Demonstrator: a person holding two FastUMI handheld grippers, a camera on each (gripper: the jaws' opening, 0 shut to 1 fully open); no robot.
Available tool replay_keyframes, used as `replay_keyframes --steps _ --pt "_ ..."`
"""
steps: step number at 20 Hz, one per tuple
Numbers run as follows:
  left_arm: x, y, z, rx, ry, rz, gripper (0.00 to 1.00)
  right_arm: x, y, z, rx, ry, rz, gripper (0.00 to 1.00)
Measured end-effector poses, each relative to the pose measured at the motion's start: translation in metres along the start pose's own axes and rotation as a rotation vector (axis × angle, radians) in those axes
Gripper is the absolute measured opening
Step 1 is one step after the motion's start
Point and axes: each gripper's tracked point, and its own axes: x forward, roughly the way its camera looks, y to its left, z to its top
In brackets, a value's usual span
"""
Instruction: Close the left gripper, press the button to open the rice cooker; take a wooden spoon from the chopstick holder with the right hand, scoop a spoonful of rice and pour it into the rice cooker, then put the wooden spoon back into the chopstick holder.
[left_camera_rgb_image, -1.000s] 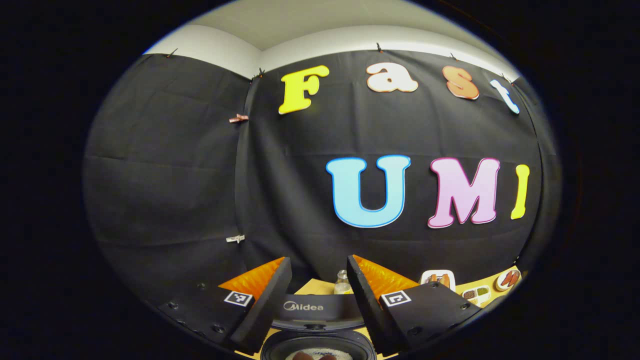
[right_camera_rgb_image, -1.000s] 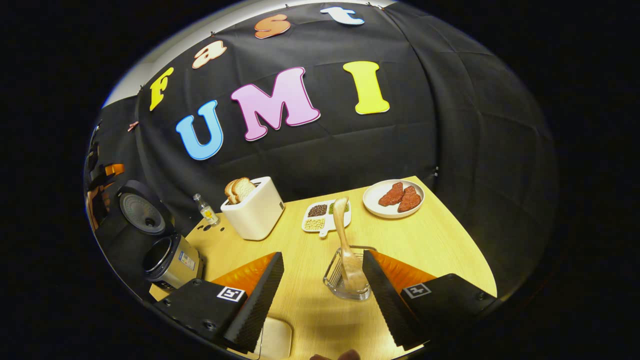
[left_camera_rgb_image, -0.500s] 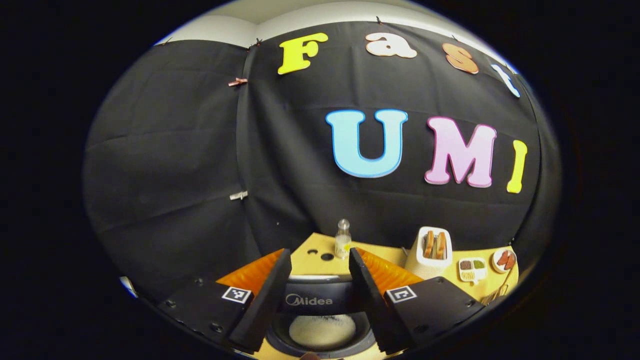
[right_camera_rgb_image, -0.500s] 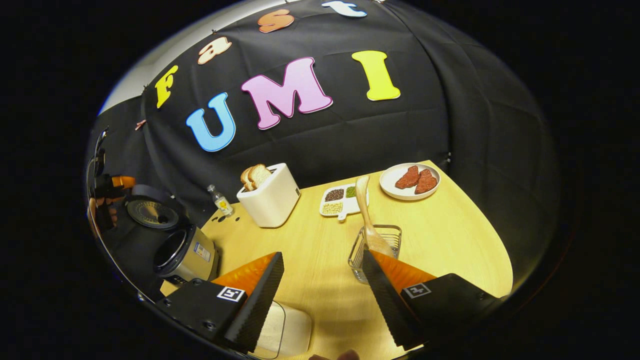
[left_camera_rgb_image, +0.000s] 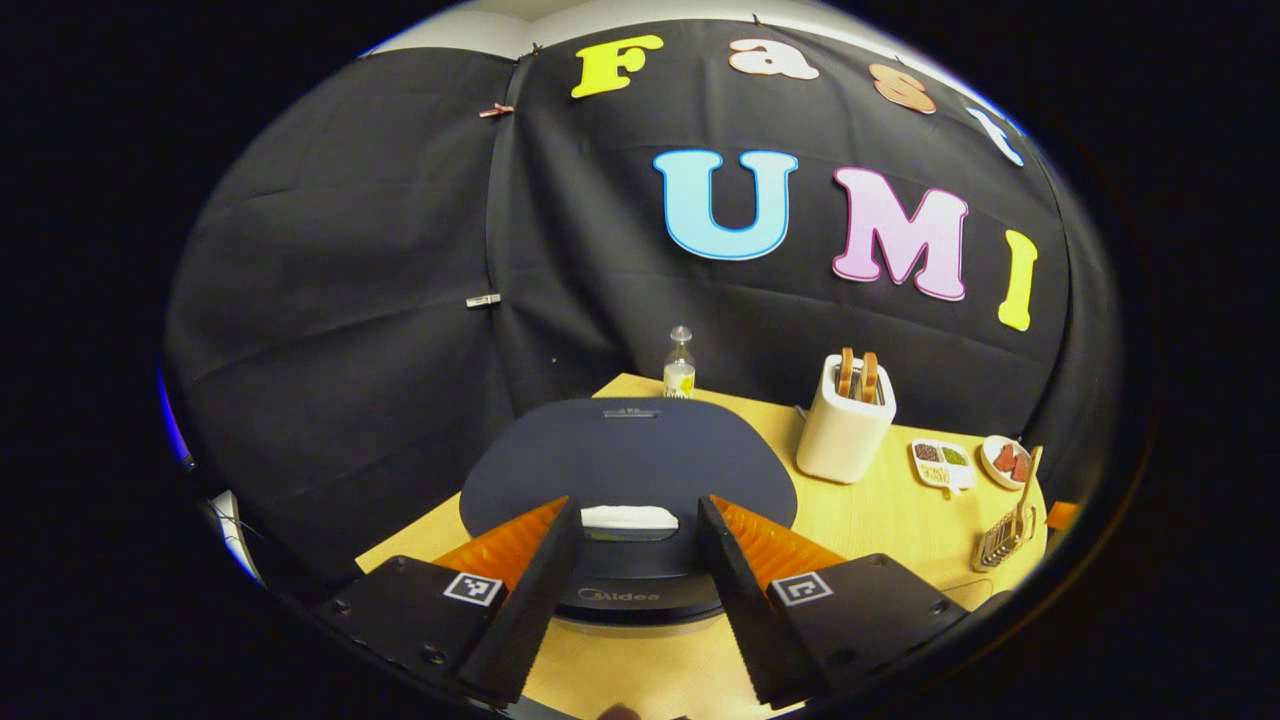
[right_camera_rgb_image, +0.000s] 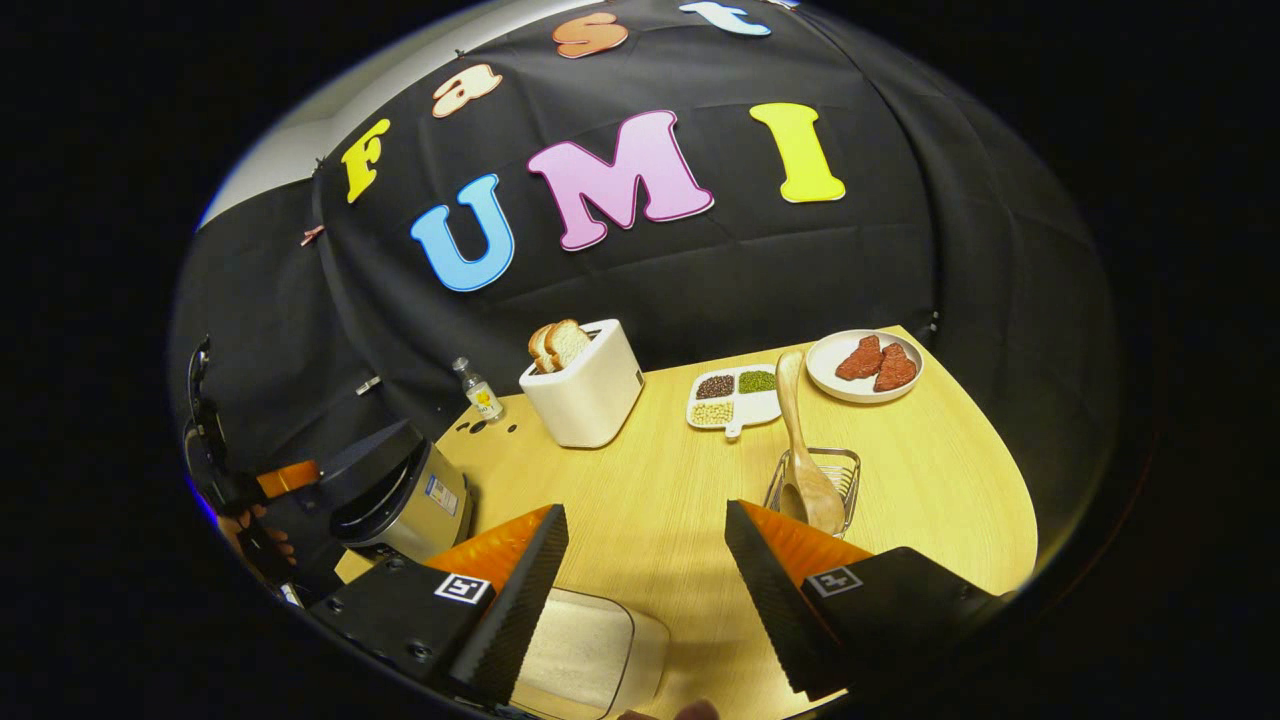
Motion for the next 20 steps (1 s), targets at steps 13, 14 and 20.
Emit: replay_keyframes --steps 13,14,20 --pt "-0.009 -0.011 -0.020 -0.030 -0.019 -0.108 0.82 -0.010 0.044 0.000 -0.025 -0.003 0.019 0.99" --pt "-0.023 -0.017 -0.010 -0.038 -0.047 -0.137 0.79 -0.012 0.044 0.005 -0.026 -0.014 0.012 0.99" --pt "-0.127 -0.112 0.030 0.117 -0.241 -0.384 0.82 -0.038 0.037 0.038 -0.003 -0.105 -0.045 0.98"
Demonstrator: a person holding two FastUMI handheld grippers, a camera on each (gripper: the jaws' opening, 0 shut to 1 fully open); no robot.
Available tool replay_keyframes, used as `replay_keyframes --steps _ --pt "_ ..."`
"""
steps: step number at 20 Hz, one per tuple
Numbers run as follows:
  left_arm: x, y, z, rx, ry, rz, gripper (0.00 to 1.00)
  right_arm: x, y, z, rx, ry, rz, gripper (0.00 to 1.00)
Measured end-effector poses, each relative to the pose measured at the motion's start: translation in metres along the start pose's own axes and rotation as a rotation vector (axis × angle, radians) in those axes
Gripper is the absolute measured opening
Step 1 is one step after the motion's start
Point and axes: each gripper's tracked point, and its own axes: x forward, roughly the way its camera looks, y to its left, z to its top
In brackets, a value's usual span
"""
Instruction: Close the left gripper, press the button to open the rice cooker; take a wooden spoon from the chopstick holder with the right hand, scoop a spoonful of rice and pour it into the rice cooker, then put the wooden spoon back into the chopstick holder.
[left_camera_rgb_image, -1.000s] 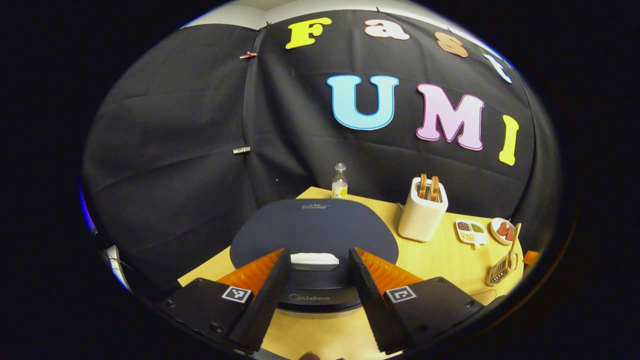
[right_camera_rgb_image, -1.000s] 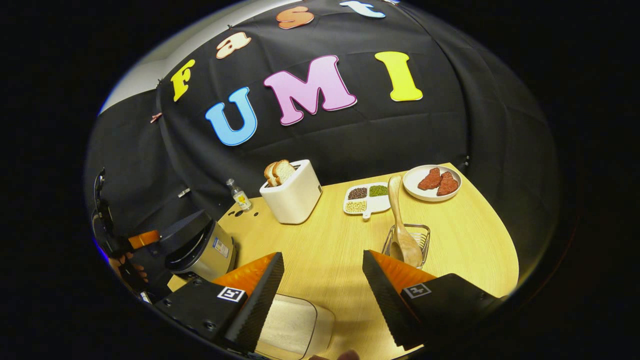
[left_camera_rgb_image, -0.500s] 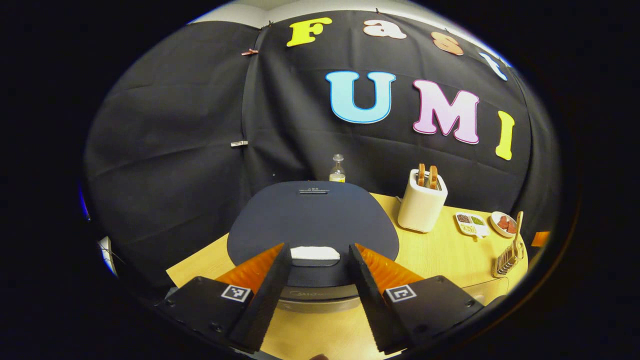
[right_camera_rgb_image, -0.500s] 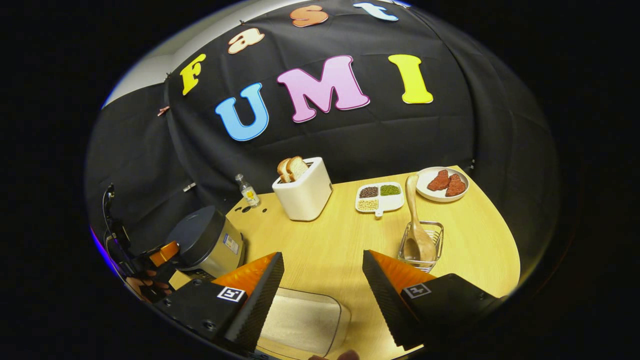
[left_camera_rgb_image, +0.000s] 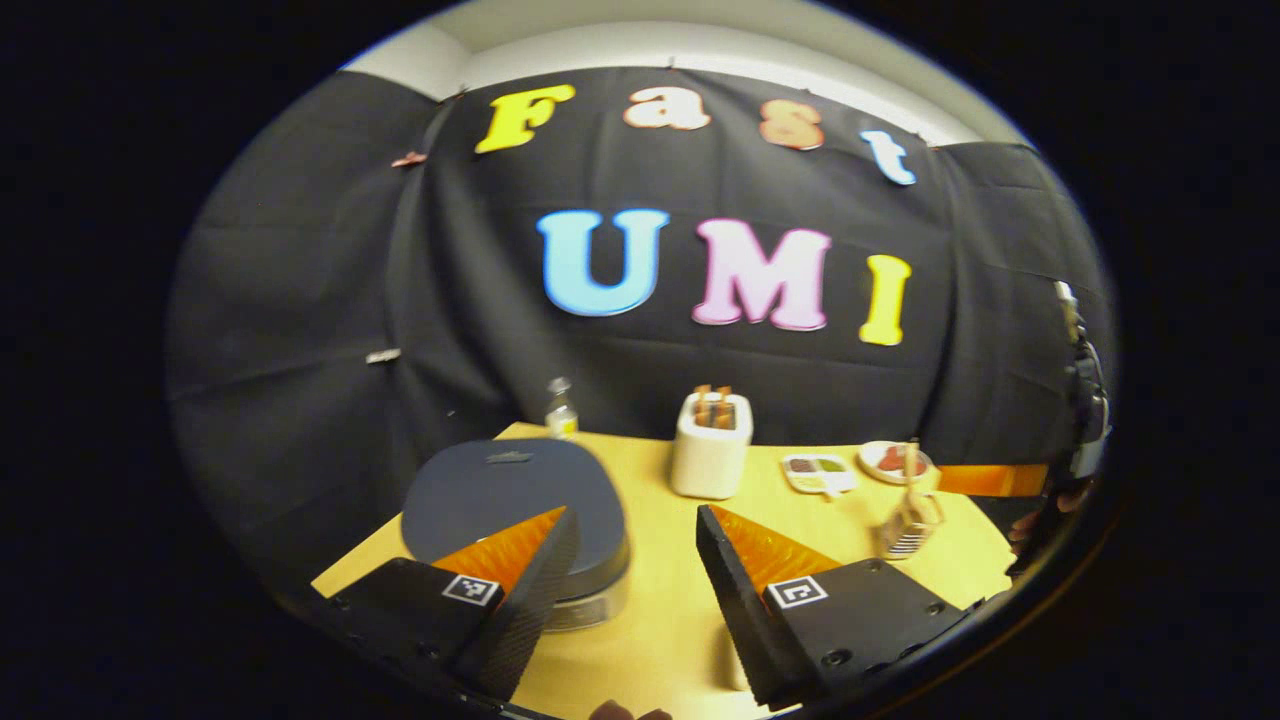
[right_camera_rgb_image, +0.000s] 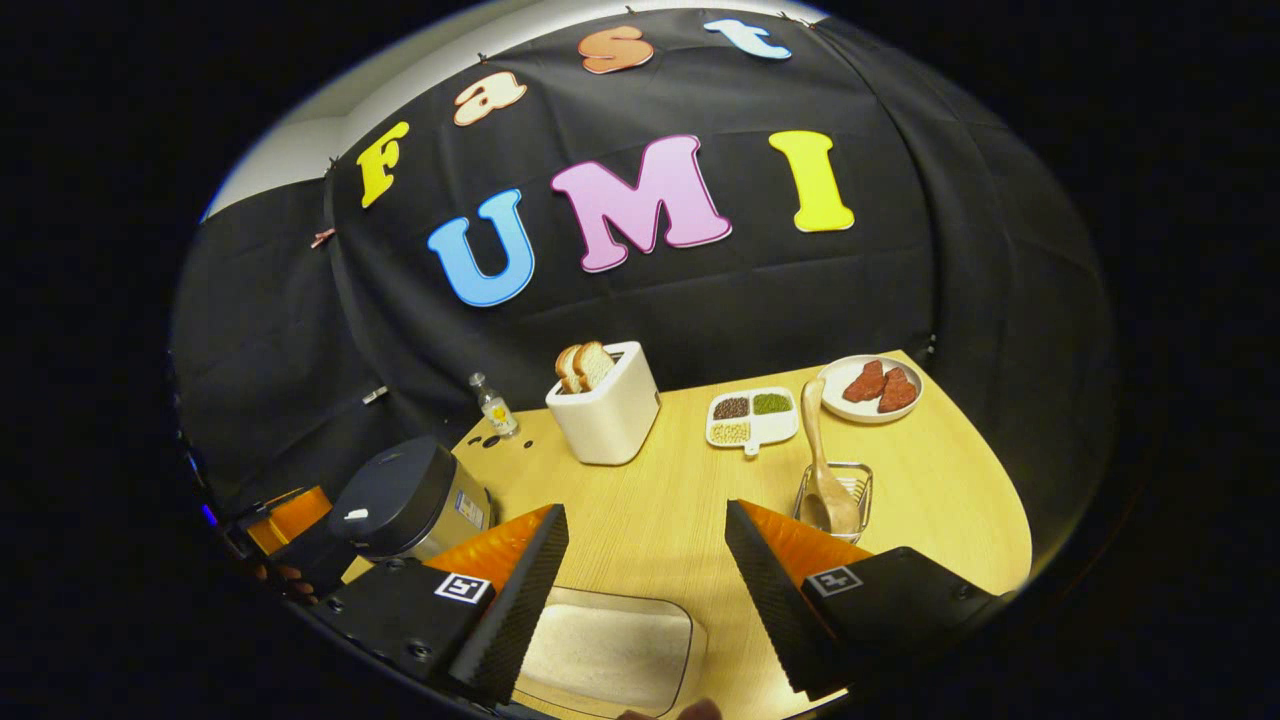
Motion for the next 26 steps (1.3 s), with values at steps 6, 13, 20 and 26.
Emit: replay_keyframes --steps 6,13,20,26 --pt "-0.037 -0.059 0.023 -0.009 -0.094 -0.102 0.85 -0.048 -0.003 0.039 -0.114 -0.144 -0.093 0.98" --pt "-0.054 -0.028 0.018 -0.010 -0.105 -0.065 0.89 -0.070 -0.001 0.047 -0.190 -0.196 -0.186 0.98" --pt "-0.065 -0.012 0.016 -0.009 -0.120 -0.099 0.93 -0.078 0.019 0.050 -0.213 -0.221 -0.218 0.98" --pt "-0.070 -0.001 0.014 -0.028 -0.115 -0.097 0.93 -0.081 0.030 0.046 -0.234 -0.205 -0.220 0.98"
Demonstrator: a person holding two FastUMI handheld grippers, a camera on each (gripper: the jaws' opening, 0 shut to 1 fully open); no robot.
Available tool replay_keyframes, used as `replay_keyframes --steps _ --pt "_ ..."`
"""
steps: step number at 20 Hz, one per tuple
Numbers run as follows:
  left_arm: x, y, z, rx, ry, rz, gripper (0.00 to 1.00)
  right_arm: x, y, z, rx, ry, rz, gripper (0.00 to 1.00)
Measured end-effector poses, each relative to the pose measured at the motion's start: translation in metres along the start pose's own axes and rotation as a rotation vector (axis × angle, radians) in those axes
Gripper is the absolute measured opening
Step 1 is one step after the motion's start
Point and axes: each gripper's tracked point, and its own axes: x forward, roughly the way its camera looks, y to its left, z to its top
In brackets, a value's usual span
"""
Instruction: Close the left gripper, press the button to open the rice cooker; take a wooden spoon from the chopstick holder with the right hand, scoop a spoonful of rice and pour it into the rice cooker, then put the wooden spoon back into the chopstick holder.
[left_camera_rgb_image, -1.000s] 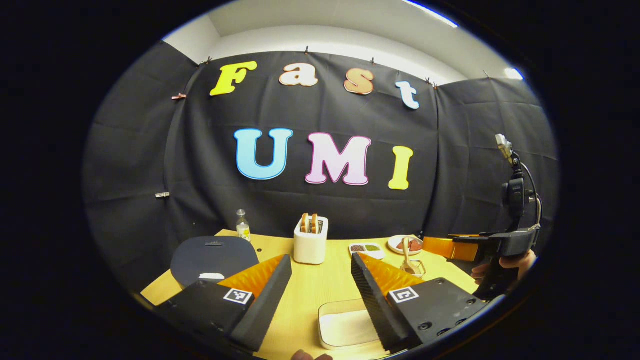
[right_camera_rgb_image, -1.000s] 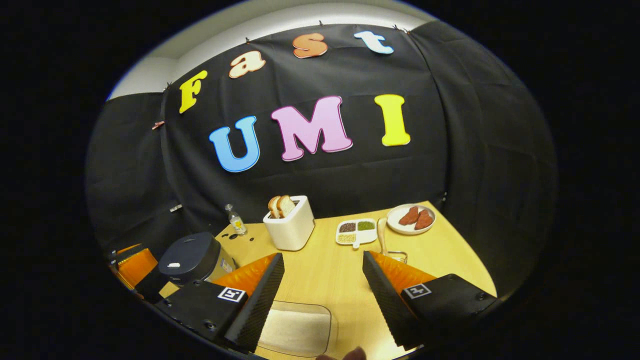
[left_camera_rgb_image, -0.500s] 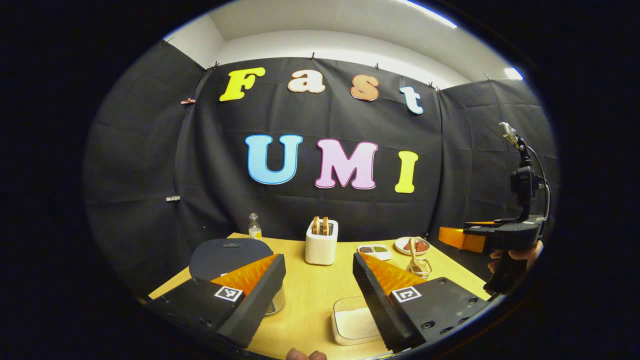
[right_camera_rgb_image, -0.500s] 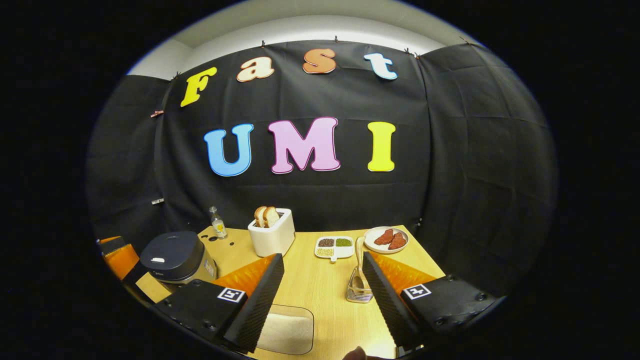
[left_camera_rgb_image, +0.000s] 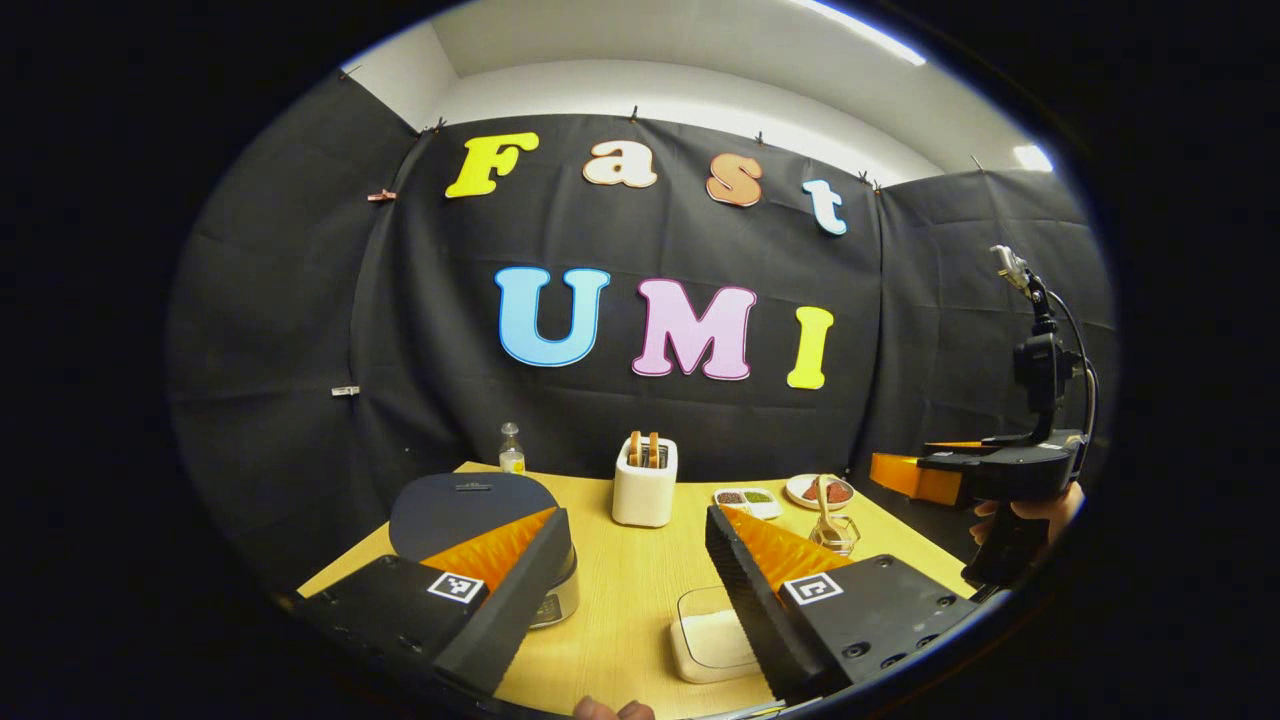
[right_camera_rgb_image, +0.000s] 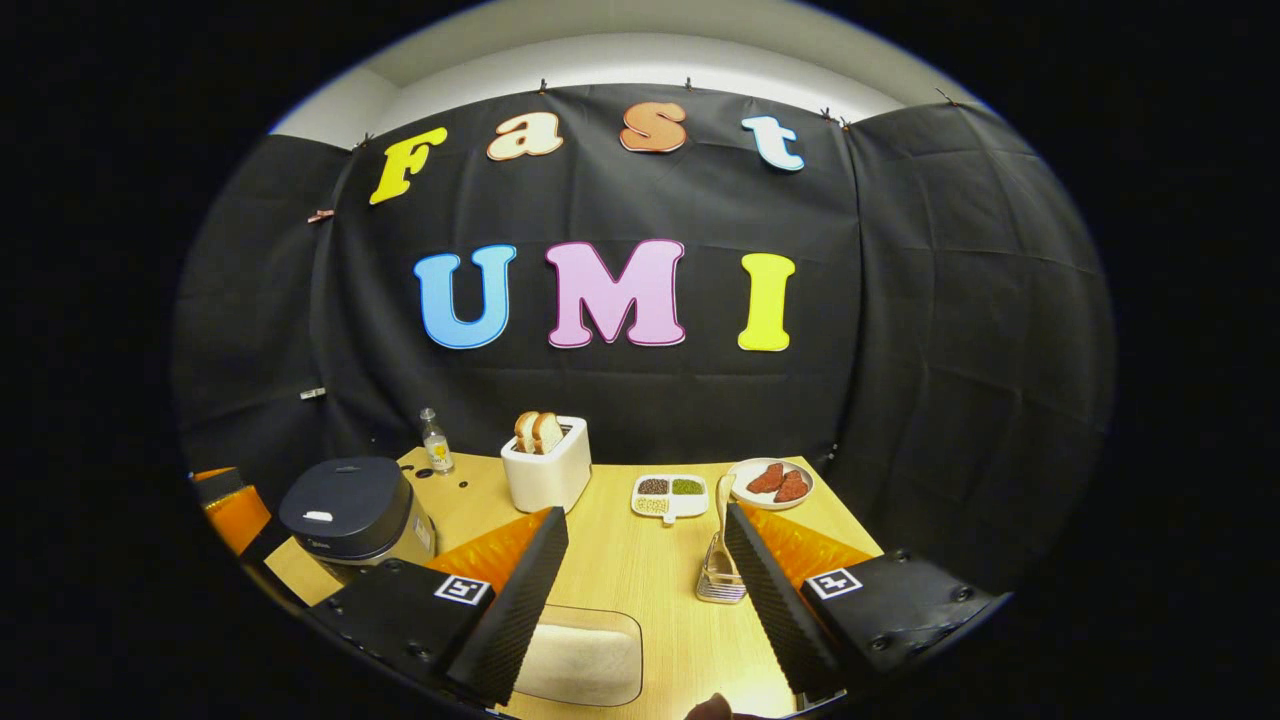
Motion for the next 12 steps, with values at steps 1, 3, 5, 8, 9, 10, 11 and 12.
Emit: replay_keyframes --steps 1,3,5,8,9,10,11,12 --pt "-0.0011 0.0004 0.0009 -0.001 -0.002 -0.001 0.93 0.0003 0.0001 0.0022 -0.003 -0.004 0.001 0.98" --pt "-0.0003 0.0000 0.0015 -0.004 -0.002 -0.006 0.93 0.0010 -0.0002 0.0029 -0.002 -0.005 -0.004 0.98" --pt "0.0000 -0.0009 0.0003 -0.006 0.000 -0.008 0.93 0.0021 0.0001 0.0004 0.005 0.007 -0.003 0.98" --pt "0.0001 0.0003 0.0006 -0.007 0.002 -0.009 0.93 0.0020 0.0015 -0.0014 -0.001 0.022 -0.004 0.98" --pt "0.0009 0.0013 0.0017 -0.007 -0.001 -0.009 0.93 0.0023 0.0026 -0.0016 -0.003 0.024 -0.001 0.98" --pt "0.0004 0.0025 0.0007 -0.008 0.001 -0.007 0.93 0.0022 0.0038 -0.0015 -0.006 0.024 0.002 0.98" --pt "0.0002 0.0037 0.0011 -0.010 -0.001 -0.005 0.93 0.0024 0.0045 -0.0005 -0.010 0.021 0.003 0.98" --pt "0.0006 0.0042 0.0018 -0.013 -0.001 -0.004 0.93 0.0026 0.0063 0.0003 -0.014 0.020 0.007 0.98"
